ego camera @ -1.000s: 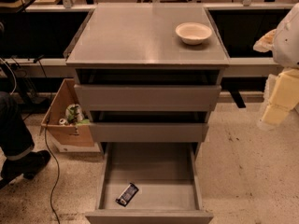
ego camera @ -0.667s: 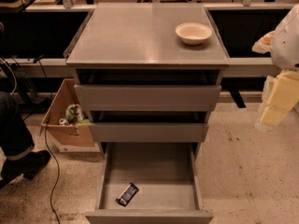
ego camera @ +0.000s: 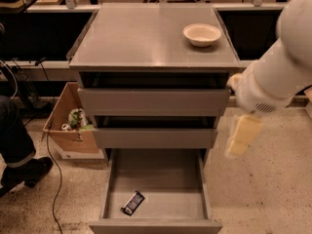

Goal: Pick rxbar blueberry from bottom drawer and place on counter

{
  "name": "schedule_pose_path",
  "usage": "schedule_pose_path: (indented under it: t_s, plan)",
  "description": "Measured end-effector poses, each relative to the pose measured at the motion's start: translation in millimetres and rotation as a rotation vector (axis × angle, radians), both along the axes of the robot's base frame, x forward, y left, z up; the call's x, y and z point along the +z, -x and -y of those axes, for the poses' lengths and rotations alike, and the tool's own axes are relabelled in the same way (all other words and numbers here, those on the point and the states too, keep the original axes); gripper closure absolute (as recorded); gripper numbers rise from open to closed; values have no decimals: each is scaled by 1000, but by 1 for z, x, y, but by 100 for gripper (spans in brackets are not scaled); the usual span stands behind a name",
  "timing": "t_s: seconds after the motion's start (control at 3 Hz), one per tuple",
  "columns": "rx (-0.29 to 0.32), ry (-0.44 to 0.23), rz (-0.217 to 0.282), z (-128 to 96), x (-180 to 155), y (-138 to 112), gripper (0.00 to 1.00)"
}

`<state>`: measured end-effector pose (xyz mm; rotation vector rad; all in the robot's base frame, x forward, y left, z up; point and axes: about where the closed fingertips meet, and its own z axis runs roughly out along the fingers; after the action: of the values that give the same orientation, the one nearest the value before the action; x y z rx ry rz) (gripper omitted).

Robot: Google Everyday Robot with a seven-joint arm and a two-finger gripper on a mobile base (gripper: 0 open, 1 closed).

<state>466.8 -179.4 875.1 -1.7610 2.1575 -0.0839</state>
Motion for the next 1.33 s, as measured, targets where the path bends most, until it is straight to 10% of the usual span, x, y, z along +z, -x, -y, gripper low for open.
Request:
schedule_pose_path:
  t_s: [1.0,1.33]
  plan:
    - [12,-150,-116,-65,-222,-51,0]
    - [12,-150,-116,-65,-222,-51,0]
